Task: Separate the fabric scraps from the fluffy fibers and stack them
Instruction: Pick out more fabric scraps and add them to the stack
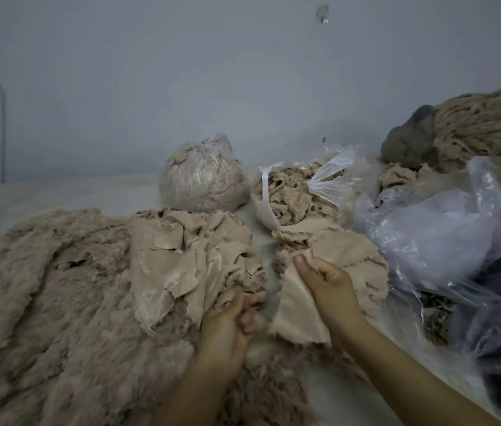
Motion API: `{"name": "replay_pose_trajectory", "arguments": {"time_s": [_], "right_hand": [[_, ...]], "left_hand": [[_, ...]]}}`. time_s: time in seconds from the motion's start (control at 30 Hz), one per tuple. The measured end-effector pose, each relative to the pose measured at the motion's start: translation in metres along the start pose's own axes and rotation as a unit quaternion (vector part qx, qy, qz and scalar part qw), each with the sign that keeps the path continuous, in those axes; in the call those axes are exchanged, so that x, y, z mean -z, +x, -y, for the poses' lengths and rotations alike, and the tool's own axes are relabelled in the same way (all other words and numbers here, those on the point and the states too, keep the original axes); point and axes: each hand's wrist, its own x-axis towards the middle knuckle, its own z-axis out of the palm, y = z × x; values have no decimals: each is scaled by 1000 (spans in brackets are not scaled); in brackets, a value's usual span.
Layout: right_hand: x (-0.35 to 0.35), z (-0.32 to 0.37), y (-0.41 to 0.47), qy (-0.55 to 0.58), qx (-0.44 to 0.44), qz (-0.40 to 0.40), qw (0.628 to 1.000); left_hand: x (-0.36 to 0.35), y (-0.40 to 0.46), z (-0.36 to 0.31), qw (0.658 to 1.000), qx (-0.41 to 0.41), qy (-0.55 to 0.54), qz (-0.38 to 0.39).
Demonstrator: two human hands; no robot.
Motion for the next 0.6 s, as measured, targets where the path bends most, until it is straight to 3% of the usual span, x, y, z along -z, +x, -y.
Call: {"name": "replay_pose_trajectory", "arguments": {"time_s": [0.17,0.3,0.4,0.53,0.6], "right_hand": [[31,29,49,-153,31,-45,987],[62,40,85,-339,29,-81,937],[59,36,63,-274,92,-117,950],[13,3,2,-161,-32,96,982],[-7,-11,-17,-149,-68,137,977]], "left_hand": [[7,-2,-1,976,-16,217,-30],[2,-7,-9,960,-97,262,-6],[-3,-3,-19,966,-79,244,-34],[-11,9,-21,976,-95,168,-97],[-13,8,-17,970,-130,187,-85]]}}
